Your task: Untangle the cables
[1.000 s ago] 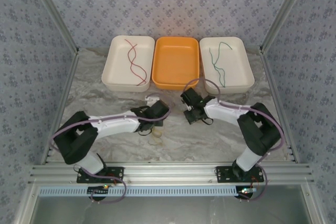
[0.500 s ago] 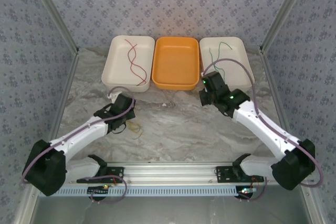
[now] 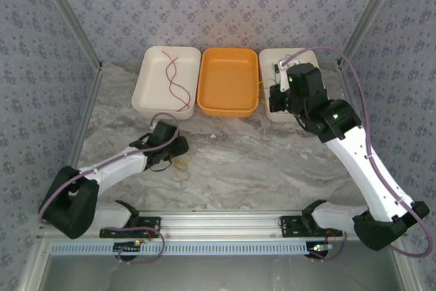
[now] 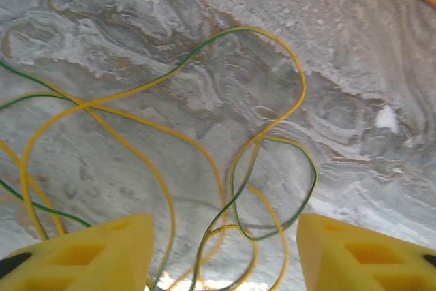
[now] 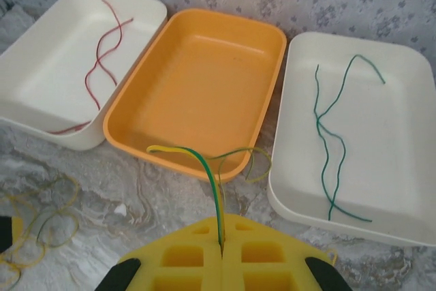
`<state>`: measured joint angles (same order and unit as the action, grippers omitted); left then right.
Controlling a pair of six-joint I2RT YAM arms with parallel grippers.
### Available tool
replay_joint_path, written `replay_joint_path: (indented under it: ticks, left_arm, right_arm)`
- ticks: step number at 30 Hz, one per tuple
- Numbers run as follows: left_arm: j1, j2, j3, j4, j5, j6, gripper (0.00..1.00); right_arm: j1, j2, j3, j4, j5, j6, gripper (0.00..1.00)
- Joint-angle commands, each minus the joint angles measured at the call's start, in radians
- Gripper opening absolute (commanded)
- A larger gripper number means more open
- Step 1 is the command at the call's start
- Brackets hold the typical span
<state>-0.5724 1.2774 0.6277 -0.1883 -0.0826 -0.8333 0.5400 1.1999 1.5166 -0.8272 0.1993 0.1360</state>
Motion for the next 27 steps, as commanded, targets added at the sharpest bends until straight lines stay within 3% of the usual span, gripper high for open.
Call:
replay_joint_path:
  ticks: [1, 5, 8, 17, 20, 27]
  left_arm:
    - [-0.065, -0.142, 0.056, 0.027, -0.028, -0.061, 0.64]
    - [-0.135, -0.22, 0.113, 0.002, -0.05, -0.017, 0.74]
    - [-0.145, -0.214, 0.133, 0.05, 0.026, 0.015, 0.75]
    - [-0.202, -0.155, 0.165, 0.263, 0.107, 0.072, 0.79]
    - [-0.255, -0.162, 0.196, 0.327, 0.104, 0.153, 0.79]
    - [-0.291, -0.089, 0.286, 0.224, 0.029, 0.248, 0.8]
  right_arm:
    - [0.003, -0.004, -0.018, -0.049, -0.055, -0.024, 0.0]
    - [0.004, -0.013, -0.051, -0.023, -0.087, -0.014, 0.0]
    - [0.006, -0.013, -0.059, 0.002, -0.12, 0.001, 0.0]
    - [0.013, -0.002, -0.017, 0.022, -0.255, 0.021, 0.0]
    - [0.013, 0.0, 0.002, 0.008, -0.302, 0.009, 0.0]
    - [0.009, 0.007, 0.047, -0.005, -0.31, 0.018, 0.0]
